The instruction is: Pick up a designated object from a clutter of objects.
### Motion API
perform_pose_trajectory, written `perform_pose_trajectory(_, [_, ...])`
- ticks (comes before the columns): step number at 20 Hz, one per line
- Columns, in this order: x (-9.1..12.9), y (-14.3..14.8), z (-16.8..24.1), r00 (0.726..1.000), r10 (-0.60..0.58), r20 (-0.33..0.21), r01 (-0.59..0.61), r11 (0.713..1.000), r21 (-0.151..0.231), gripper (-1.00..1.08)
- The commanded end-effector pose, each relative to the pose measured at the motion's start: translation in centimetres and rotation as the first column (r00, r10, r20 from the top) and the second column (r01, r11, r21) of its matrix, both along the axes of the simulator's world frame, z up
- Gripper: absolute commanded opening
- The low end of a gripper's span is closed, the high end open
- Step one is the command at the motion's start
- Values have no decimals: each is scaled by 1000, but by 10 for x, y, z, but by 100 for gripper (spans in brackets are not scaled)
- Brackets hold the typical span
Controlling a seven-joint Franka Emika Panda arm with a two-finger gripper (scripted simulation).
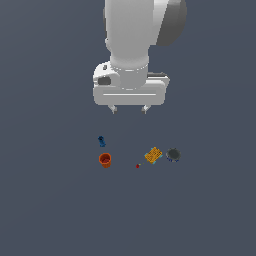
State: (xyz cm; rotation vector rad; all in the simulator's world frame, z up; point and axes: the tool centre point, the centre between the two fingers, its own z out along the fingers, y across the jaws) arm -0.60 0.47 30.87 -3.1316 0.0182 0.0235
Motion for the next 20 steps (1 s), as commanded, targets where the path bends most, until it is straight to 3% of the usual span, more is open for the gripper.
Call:
perform_pose_trajectory(1, [0,0,0,1000,0,0,0,1000,0,100])
perform_pose_trajectory(10, [2,6,11,998,54,37,-53,998,-17,100])
perform_pose_trajectory(20, [3,-6,-10,999,3,34,-3,1000,-9,100])
